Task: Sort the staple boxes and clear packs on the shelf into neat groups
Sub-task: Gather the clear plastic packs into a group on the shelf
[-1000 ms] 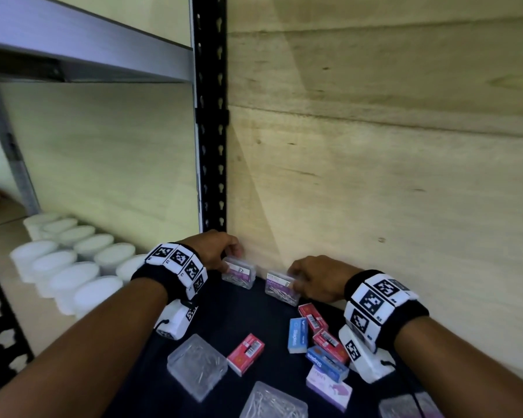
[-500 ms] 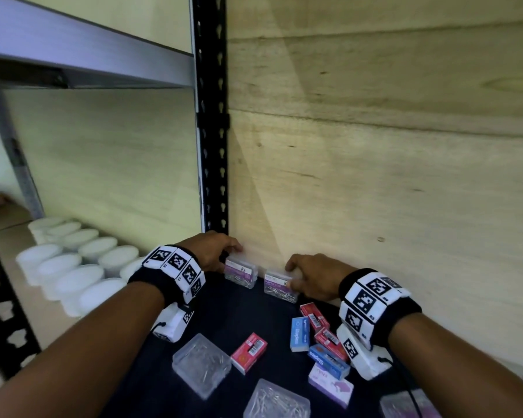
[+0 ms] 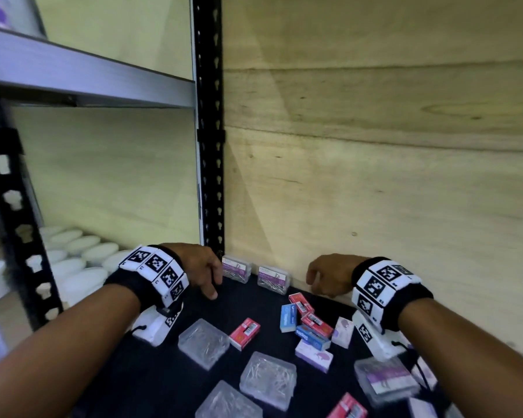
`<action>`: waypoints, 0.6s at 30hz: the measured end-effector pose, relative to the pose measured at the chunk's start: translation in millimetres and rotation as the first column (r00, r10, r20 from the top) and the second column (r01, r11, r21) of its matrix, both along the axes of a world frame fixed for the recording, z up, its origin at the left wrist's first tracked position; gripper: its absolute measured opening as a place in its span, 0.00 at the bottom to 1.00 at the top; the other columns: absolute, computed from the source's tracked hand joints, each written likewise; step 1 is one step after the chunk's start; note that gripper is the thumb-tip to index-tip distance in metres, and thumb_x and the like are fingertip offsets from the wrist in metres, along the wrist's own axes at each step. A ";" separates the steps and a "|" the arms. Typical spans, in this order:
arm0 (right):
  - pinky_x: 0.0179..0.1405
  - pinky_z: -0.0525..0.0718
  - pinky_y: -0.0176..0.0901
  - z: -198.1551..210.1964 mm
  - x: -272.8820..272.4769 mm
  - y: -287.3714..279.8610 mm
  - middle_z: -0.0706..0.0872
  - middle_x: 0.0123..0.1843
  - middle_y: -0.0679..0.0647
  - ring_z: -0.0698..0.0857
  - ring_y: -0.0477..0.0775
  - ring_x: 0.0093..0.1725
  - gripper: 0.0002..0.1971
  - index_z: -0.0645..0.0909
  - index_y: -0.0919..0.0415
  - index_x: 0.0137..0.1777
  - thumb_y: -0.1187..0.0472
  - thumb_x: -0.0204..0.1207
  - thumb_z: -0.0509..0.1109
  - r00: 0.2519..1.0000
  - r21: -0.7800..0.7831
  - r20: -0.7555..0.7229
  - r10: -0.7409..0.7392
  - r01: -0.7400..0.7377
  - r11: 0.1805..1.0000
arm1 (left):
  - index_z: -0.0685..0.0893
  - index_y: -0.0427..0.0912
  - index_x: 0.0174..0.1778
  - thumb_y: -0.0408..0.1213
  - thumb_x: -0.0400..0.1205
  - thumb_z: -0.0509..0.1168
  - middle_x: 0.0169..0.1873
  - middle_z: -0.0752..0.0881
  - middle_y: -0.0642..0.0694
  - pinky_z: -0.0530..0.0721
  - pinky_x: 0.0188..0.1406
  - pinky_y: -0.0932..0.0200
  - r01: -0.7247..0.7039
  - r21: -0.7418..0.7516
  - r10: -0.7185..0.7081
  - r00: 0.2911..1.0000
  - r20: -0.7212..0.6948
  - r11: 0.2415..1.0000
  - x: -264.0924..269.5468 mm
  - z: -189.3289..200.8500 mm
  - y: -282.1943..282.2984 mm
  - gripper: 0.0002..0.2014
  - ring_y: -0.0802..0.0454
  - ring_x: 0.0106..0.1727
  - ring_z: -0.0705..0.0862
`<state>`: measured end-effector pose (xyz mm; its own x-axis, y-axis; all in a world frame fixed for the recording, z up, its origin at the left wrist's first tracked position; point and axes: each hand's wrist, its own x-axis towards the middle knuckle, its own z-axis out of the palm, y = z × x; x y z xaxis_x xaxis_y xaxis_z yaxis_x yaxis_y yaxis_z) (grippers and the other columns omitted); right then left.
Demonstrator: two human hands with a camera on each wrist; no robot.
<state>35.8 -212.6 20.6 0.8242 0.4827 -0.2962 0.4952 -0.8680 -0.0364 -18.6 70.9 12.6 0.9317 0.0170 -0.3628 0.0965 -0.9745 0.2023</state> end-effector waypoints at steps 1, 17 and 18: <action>0.56 0.79 0.43 -0.8 -2.9 -4.6 0.85 0.57 0.48 0.83 0.51 0.54 0.17 0.82 0.53 0.69 0.52 0.81 0.70 1.000 -0.007 -0.009 -0.013 0.013 1.000 | 0.88 0.54 0.53 0.49 0.70 0.80 0.52 0.89 0.51 0.83 0.62 0.53 -0.002 -0.003 0.002 1.000 -0.025 1.000 -5.2 -0.5 -0.6 0.17 0.52 0.57 0.86; 0.52 0.85 0.47 -16.4 -46.3 -61.4 0.91 0.42 0.44 0.86 0.48 0.44 0.06 0.90 0.48 0.39 0.49 0.65 0.80 0.980 -0.018 -0.175 -0.092 0.090 0.996 | 0.85 0.56 0.60 0.46 0.70 0.81 0.56 0.89 0.55 0.81 0.66 0.59 -0.022 -0.125 -0.003 0.980 -0.199 0.992 -69.2 -14.2 -12.1 0.23 0.52 0.62 0.85; 0.50 0.85 0.47 -16.5 -49.5 -63.7 0.91 0.40 0.45 0.86 0.48 0.42 0.07 0.90 0.48 0.37 0.48 0.61 0.80 0.973 -0.020 -0.213 -0.086 0.084 0.996 | 0.83 0.54 0.64 0.44 0.70 0.81 0.58 0.88 0.55 0.81 0.66 0.59 -0.029 -0.132 0.000 0.977 -0.211 0.991 -72.2 -13.7 -12.6 0.26 0.52 0.63 0.85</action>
<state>-13.7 -276.4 4.1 0.7793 0.4092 -0.4747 0.4011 -0.9076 -0.1240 -90.9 58.3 -1.1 0.8344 -0.0320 -0.5502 0.1646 -0.9383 0.3041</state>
